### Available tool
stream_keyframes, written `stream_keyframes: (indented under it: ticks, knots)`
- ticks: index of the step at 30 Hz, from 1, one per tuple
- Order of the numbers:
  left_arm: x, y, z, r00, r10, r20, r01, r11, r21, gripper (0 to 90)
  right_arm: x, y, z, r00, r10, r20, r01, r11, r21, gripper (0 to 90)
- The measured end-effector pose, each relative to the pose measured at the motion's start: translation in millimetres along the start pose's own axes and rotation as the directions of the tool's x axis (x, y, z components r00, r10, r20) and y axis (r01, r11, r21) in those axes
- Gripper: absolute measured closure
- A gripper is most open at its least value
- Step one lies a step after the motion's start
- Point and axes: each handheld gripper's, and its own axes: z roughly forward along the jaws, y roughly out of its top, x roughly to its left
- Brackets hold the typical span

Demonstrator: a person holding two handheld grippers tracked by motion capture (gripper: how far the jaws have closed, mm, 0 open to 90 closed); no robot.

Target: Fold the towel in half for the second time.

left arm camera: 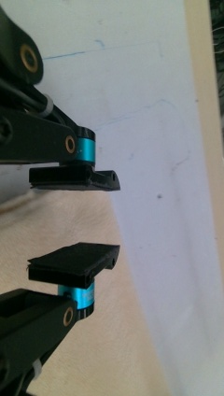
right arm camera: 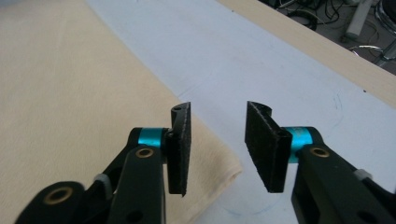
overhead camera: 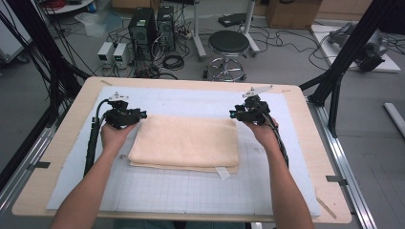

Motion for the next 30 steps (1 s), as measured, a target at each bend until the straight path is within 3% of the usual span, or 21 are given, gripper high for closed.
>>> stream_keyframes:
  ticks: [3, 5, 8, 11, 12, 14, 16, 17, 19, 22, 27, 30]
  knots:
    - [-4.2, -9.1, -6.3, 0.9989, 0.034, 0.031, -0.034, 0.9994, -0.001, 59.8, 10.7, -2.6, -2.0, 0.9981, -0.027, -0.056, 0.027, 1.000, -0.008, 57.6]
    - [-11.2, -17.4, -12.7, 0.9949, 0.053, 0.086, -0.053, 0.9986, -0.004, 58.0, 22.0, -6.6, -4.0, 0.9947, -0.034, -0.097, 0.033, 0.999, -0.012, 56.6]
    - [-24.3, -29.9, -23.4, 0.9837, 0.122, 0.133, -0.124, 0.9923, 0.008, 58.5, 40.1, -16.6, -5.8, 0.9868, -0.073, -0.144, 0.074, 0.997, 0.001, 56.7]
    - [-33.1, -41.8, -33.6, 0.9736, 0.153, 0.169, -0.156, 0.9877, 0.005, 58.3, 54.6, -28.5, -9.2, 0.9800, -0.097, -0.174, 0.100, 0.995, 0.010, 55.9]
    - [-35.5, -46.2, -37.5, 0.9677, 0.169, 0.187, -0.174, 0.9846, 0.012, 58.3, 59.3, -33.1, -11.1, 0.9770, -0.105, -0.185, 0.108, 0.994, 0.002, 55.9]
    - [-39.5, -54.4, -43.3, 0.9634, 0.180, 0.199, -0.184, 0.9829, 0.003, 58.3, 68.8, -42.0, -14.4, 0.9725, -0.109, -0.206, 0.116, 0.993, 0.020, 52.0]
    - [-41.7, -61.2, -48.2, 0.9578, 0.199, 0.208, -0.206, 0.9786, 0.012, 57.7, 75.1, -44.6, -15.3, 0.9658, -0.081, -0.246, 0.100, 0.993, 0.066, 49.9]
    - [-42.4, -64.2, -50.2, 0.9553, 0.208, 0.209, -0.217, 0.9760, 0.018, 57.3, 79.3, -45.5, -16.8, 0.9629, -0.090, -0.254, 0.109, 0.992, 0.060, 49.8]
    - [-43.9, -69.4, -53.9, 0.9523, 0.215, 0.217, -0.223, 0.9747, 0.014, 55.9, 88.2, -50.0, -19.2, 0.9612, -0.136, -0.240, 0.143, 0.990, 0.012, 50.6]
    - [-44.6, -75.0, -56.5, 0.9484, 0.229, 0.219, -0.241, 0.9700, 0.030, 56.0, 95.6, -58.7, -17.0, 0.9581, -0.161, -0.237, 0.178, 0.983, 0.050, 50.1]
    - [-45.8, -84.2, -54.2, 0.9401, 0.262, 0.218, -0.281, 0.9580, 0.058, 55.8, 99.0, -74.1, -14.5, 0.9575, -0.163, -0.238, 0.184, 0.980, 0.071, 50.3]
    - [-46.5, -85.8, -54.9, 0.9442, 0.253, 0.211, -0.269, 0.9617, 0.051, 55.6, 99.8, -83.3, -12.8, 0.9568, -0.178, -0.229, 0.198, 0.978, 0.065, 50.8]
